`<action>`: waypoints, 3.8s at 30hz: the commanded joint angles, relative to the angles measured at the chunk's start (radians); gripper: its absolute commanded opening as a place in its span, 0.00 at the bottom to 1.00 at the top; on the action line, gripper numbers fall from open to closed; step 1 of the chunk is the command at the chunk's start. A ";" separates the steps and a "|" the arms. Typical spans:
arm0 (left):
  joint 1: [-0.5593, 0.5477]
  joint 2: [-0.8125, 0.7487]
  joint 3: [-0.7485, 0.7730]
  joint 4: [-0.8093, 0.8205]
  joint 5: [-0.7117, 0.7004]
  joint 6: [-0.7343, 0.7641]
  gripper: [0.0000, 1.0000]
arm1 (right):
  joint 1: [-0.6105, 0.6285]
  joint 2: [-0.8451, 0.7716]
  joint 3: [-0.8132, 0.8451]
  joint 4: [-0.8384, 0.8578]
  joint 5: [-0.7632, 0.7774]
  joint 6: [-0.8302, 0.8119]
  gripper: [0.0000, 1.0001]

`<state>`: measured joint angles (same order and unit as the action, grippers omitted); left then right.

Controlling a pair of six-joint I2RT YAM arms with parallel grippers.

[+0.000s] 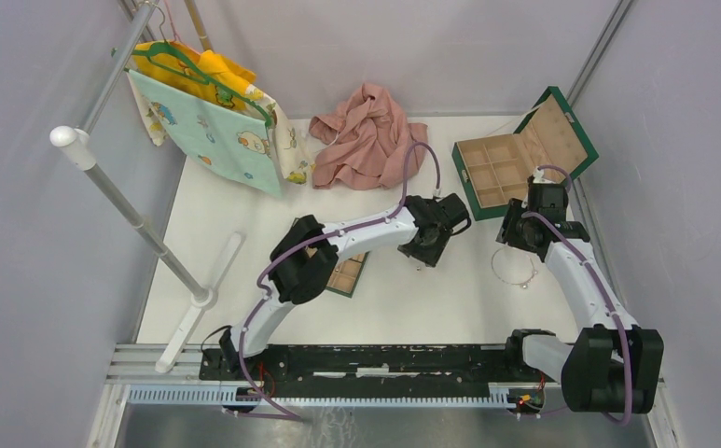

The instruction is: Organize the mixed jewelry

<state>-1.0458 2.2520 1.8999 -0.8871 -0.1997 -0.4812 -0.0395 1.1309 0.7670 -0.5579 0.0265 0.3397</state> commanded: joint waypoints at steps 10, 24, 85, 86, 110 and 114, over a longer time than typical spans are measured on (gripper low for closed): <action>-0.026 0.014 -0.009 -0.021 -0.011 -0.188 0.48 | -0.002 0.004 0.039 -0.012 0.007 -0.036 0.50; -0.032 0.022 -0.032 -0.040 -0.044 -0.206 0.42 | -0.002 0.001 0.032 0.002 -0.011 -0.032 0.50; 0.010 0.052 -0.078 0.070 0.103 0.092 0.31 | -0.002 0.016 0.021 0.036 -0.047 -0.019 0.50; 0.011 0.053 -0.077 0.068 0.104 0.097 0.31 | -0.002 0.020 0.022 0.037 -0.048 -0.019 0.50; 0.017 0.052 -0.093 0.102 0.135 0.128 0.20 | -0.002 0.038 0.055 0.041 -0.043 -0.034 0.49; 0.013 0.049 -0.096 0.110 0.106 0.129 0.17 | -0.002 0.030 0.055 0.036 -0.040 -0.036 0.49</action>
<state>-1.0317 2.2639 1.8221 -0.8112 -0.0822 -0.4160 -0.0395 1.1736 0.7795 -0.5434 -0.0227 0.3153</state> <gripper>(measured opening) 0.188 0.496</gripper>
